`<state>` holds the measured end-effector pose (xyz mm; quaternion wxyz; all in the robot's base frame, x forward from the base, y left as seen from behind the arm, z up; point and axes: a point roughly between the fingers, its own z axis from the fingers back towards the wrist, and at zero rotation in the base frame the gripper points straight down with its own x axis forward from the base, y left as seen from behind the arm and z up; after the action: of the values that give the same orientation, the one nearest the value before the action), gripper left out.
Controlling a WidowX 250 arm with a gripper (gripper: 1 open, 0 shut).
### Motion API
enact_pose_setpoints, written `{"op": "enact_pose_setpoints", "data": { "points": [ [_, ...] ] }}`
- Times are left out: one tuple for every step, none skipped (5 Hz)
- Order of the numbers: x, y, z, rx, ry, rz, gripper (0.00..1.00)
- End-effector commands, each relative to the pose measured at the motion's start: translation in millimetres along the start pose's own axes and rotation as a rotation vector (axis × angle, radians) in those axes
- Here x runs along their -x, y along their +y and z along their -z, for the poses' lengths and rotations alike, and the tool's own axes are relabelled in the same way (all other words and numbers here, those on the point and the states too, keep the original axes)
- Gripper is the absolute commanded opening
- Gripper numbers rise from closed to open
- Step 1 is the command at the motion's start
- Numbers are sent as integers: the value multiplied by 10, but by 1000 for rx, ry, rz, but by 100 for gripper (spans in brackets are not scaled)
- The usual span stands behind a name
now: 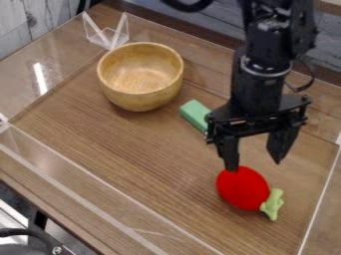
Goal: Move the red fruit to the left side of the table
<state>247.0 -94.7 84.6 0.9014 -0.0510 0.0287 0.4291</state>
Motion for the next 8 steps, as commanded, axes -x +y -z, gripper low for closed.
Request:
{"op": "enact_pose_setpoints", "data": {
  "points": [
    [-92, -24, 16, 50, -20, -110, 100],
    [-37, -76, 41, 62, -29, -215, 100],
    [25, -129, 61, 64, -35, -282, 100],
    [55, -84, 265, 67, -43, -366, 100],
    [92, -52, 476, 66, -49, -409, 100],
    [114, -82, 501, 69, -52, -350, 100],
    [126, -109, 478, 72, -61, -288, 100],
    [167, -138, 395, 80, -74, -292, 100]
  ]
}}
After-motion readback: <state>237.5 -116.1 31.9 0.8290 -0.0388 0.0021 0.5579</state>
